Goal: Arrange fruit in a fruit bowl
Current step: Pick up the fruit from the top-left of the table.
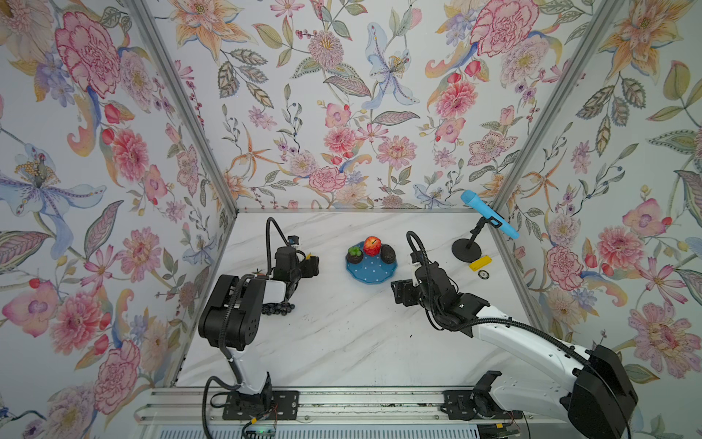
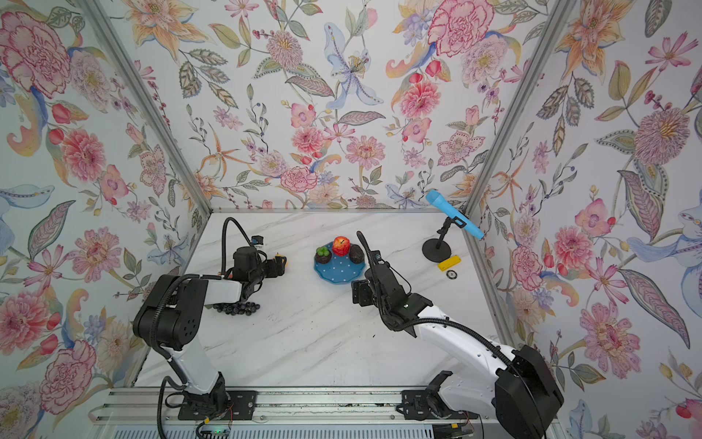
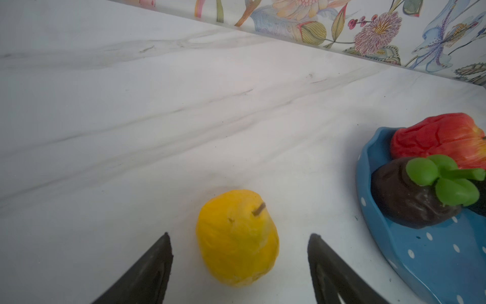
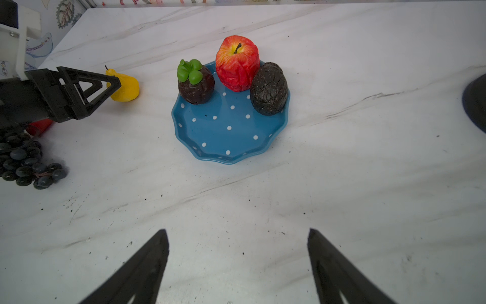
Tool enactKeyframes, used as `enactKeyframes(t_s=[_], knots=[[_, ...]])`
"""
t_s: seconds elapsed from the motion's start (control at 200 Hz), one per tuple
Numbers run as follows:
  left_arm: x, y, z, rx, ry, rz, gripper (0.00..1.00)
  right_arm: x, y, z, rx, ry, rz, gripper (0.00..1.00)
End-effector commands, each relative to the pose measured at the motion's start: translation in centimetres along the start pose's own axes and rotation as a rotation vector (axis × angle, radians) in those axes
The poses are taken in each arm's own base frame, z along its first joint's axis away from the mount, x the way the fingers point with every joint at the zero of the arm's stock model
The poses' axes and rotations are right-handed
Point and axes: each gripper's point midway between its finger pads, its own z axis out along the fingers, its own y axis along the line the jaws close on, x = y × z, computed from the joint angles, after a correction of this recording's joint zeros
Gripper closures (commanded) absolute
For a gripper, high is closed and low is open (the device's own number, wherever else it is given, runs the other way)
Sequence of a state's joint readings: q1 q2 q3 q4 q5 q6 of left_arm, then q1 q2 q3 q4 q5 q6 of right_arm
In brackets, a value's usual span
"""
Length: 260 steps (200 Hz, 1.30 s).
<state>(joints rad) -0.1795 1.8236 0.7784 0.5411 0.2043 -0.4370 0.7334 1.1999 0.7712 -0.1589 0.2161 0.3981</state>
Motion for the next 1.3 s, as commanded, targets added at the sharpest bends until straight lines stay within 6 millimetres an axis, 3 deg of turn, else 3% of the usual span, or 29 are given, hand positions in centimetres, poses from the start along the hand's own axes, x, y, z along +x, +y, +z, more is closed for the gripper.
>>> enactKeyframes(t_s=[0.0, 0.35, 0.465, 0.565, 1.296], knots=[[0.5, -0.4, 1.0, -0.026, 0.031, 0.005, 0.19, 0.0, 0.3, 0.0, -0.011, -0.006, 0.016, 0.16], [0.8, -0.1, 1.6, -0.047, 0.031, -0.008, 0.36, 0.0, 0.3, -0.1, -0.012, -0.006, 0.016, 0.16], [0.9, -0.2, 1.7, -0.048, 0.038, -0.006, 0.35, -0.3, 0.4, -0.3, -0.014, -0.009, 0.013, 0.16], [1.2, -0.3, 2.0, -0.057, 0.06, 0.014, 0.26, -0.5, 0.4, -0.4, -0.015, -0.014, 0.011, 0.16], [1.8, -0.6, 2.8, -0.075, 0.093, 0.038, 0.33, -0.8, 0.4, -0.7, -0.015, -0.02, 0.011, 0.16]])
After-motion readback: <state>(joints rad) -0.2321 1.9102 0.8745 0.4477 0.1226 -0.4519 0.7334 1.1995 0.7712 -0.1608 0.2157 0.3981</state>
